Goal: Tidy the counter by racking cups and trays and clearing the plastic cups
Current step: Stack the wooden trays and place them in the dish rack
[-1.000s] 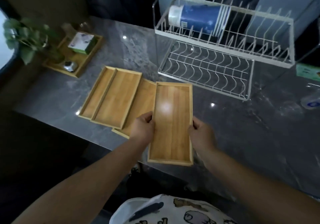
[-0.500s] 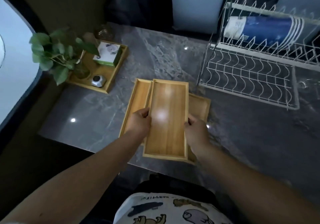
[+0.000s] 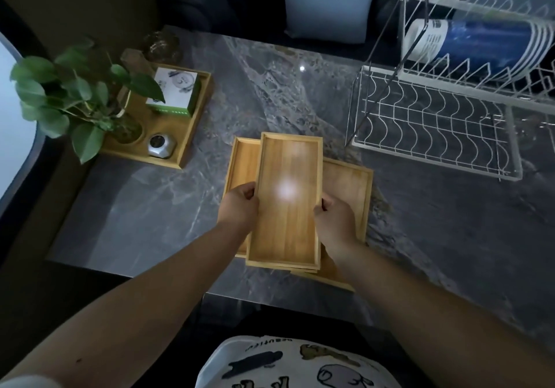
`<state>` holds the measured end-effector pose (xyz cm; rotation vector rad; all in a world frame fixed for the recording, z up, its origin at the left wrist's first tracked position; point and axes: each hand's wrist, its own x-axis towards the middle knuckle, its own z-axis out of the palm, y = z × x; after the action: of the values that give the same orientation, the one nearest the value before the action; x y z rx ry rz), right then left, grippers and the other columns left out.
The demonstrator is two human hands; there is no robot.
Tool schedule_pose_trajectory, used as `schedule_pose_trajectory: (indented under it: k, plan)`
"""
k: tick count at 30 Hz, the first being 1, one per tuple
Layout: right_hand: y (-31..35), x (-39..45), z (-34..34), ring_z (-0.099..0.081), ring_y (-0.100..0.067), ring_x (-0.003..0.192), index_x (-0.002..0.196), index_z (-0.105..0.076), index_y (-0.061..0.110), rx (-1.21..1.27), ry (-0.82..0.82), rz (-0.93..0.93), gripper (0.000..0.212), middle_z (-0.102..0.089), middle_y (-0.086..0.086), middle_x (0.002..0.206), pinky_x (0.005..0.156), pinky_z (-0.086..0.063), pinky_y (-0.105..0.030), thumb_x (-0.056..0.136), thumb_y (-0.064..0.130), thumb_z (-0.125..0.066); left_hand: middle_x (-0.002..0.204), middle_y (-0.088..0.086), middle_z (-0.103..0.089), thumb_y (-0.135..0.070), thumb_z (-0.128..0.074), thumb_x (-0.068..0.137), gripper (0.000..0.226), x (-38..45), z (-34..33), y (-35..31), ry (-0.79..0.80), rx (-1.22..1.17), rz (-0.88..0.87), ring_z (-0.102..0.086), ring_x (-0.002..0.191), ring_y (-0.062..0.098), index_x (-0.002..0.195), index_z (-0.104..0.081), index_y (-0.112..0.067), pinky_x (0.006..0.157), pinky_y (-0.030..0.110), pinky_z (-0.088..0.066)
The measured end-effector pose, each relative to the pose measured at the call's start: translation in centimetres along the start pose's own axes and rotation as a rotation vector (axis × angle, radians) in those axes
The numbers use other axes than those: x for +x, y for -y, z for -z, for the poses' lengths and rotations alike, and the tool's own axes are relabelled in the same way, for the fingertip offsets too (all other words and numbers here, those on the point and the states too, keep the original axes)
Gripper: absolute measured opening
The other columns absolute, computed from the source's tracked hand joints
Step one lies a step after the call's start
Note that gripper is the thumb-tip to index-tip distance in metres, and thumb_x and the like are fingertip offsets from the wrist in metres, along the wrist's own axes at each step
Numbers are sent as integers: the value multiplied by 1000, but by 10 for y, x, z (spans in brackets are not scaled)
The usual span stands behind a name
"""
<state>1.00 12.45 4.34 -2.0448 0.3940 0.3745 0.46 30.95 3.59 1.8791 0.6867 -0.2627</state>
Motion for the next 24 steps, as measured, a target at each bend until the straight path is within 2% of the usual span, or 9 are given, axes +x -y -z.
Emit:
schedule_pose_trajectory:
  k: [4,7,9,11,13,15,19,21,24]
  plan:
    - [-5,2,-4,-68,-9,73,97,-60,52,-38,8,12,43,-70,11,85,66,-59,-29,98,12,-46,108,-17,-71,-13,-49,93,39,2,-2,4,3,-12,-12,-63,81,-4,128,-62,-26,64,19,-52]
    - [-7,3,-4,-67,-7,76,93,-58,54,2,41,-6,39,-69,14,89,67,-58,-27,98,16,-49,121,-7,-68,-18,-48,94,40,1,-3,8,9,23,-51,-64,99,8,132,-58,-27,81,30,-56]
    - [-8,3,-6,-65,-2,81,105,-57,53,30,74,-25,33,-68,19,95,68,-53,-23,99,21,-49,130,-3,-63,-22,-47,95,43,0,-5,10,29,27,-36,-61,111,16,138,-52,-26,92,39,-54]
    - [-10,3,-8,-65,0,81,120,-54,49,61,97,-45,34,-67,20,98,67,-49,-19,99,23,-49,137,0,-58,-25,-45,96,47,0,-7,13,66,25,7,-58,115,19,143,-45,-24,93,37,-52]
    - [-11,3,-9,-65,-1,85,125,-53,46,77,105,-56,35,-67,20,101,69,-49,-19,100,22,-48,133,2,-59,-27,-44,97,47,1,-9,16,102,33,35,-62,104,16,144,-43,-22,80,31,-52]
    - [-11,4,-9,-64,-2,90,129,-53,44,87,109,-64,37,-65,20,104,70,-48,-20,100,21,-48,114,-4,-66,-25,-42,98,44,-1,-9,17,114,32,27,-63,85,10,142,-46,-23,64,27,-52]
    - [-11,4,-11,-65,-9,96,135,-52,36,101,105,-105,38,-66,15,115,69,-52,-18,101,19,-46,95,-11,-66,-17,-40,98,35,-2,-9,18,102,-3,1,-63,79,11,128,-57,-23,69,33,-55]
    - [-9,1,-14,-65,-6,91,130,-57,36,110,105,-80,37,-68,17,108,64,-49,-11,101,16,-46,94,-12,-67,-16,-39,98,32,-3,-5,20,99,-10,6,-64,80,11,121,-59,-27,67,30,-56]
    - [-1,0,-22,-67,-8,87,120,-62,37,101,124,-26,35,-70,14,99,65,-49,-15,100,13,-46,86,-14,-66,-16,-40,97,29,-3,7,26,61,-4,28,-63,74,9,107,-61,-33,57,25,-49]
